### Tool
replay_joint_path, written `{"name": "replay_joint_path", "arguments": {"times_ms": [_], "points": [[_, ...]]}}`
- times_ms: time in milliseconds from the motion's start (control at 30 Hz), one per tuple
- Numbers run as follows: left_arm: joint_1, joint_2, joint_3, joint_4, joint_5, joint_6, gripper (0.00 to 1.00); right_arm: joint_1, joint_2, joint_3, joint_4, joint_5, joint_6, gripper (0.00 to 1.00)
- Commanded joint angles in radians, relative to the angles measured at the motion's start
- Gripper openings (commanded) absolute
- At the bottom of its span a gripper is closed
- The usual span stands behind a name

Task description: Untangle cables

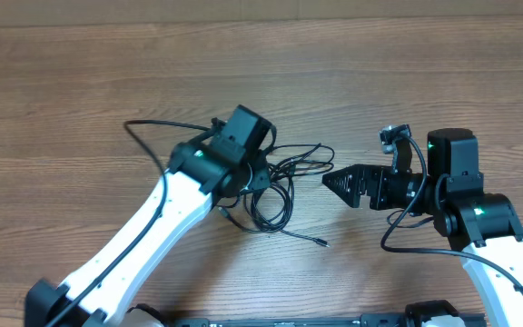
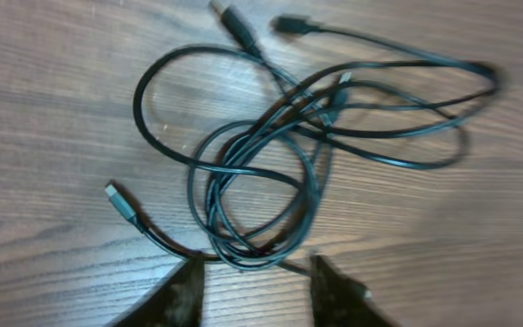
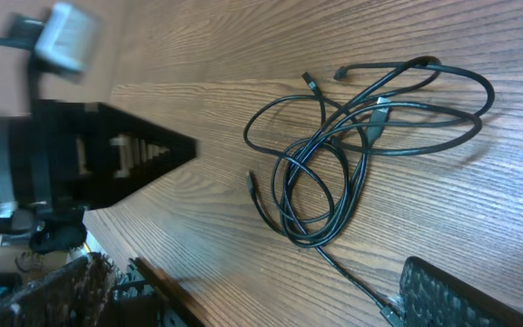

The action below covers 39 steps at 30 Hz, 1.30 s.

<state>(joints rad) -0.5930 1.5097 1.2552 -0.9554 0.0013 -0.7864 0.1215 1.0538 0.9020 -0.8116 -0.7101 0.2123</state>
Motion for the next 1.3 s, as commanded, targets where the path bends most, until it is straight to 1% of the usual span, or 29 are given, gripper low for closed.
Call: {"name": "replay_joint_path", "arguments": {"times_ms": [0, 33, 167, 233, 300, 400, 600, 800, 900, 1000, 1067, 1167, 1267], "points": [[0.003, 0.088, -0.005, -0.003, -0.030, -0.015, 0.44, 0.001, -0.009, 0.002, 0.001, -0.005, -0.008, 1.00], [0.003, 0.151, -0.005, -0.001, -0.028, -0.014, 0.52, 0.001, -0.009, 0.001, 0.002, -0.005, -0.009, 1.00], [0.003, 0.251, -0.005, -0.001, -0.025, -0.015, 0.53, 0.001, -0.009, 0.001, -0.002, 0.017, -0.008, 1.00], [0.003, 0.292, -0.005, -0.001, -0.003, -0.016, 0.50, 0.001, -0.009, 0.001, -0.002, 0.021, -0.008, 1.00], [0.004, 0.333, -0.005, -0.002, 0.025, -0.037, 0.42, 0.001, -0.009, 0.001, -0.002, 0.021, -0.008, 1.00], [0.003, 0.381, -0.005, -0.002, 0.052, -0.060, 0.41, 0.001, -0.009, 0.001, -0.002, 0.027, -0.008, 1.00], [0.003, 0.388, -0.006, -0.021, 0.063, -0.060, 0.43, 0.001, -0.009, 0.001, -0.002, 0.036, -0.008, 1.00], [0.003, 0.388, -0.026, 0.000, 0.058, -0.075, 0.50, 0.001, -0.009, 0.001, -0.002, 0.036, -0.008, 1.00], [0.003, 0.388, -0.073, 0.037, 0.059, -0.094, 0.49, 0.001, -0.009, 0.001, -0.005, 0.036, -0.008, 1.00], [0.003, 0.388, -0.080, 0.055, 0.059, -0.094, 0.45, 0.001, -0.009, 0.001, -0.005, 0.036, -0.008, 1.00], [0.003, 0.388, -0.080, 0.067, 0.060, -0.094, 0.38, 0.001, -0.009, 0.001, -0.005, 0.036, -0.008, 1.00], [0.003, 0.388, -0.080, 0.076, 0.064, -0.094, 0.32, 0.001, -0.009, 0.001, -0.005, 0.036, -0.008, 1.00], [0.003, 0.388, -0.080, 0.082, 0.063, -0.094, 0.23, 0.001, -0.009, 0.001, -0.004, 0.036, -0.008, 1.00]]}}
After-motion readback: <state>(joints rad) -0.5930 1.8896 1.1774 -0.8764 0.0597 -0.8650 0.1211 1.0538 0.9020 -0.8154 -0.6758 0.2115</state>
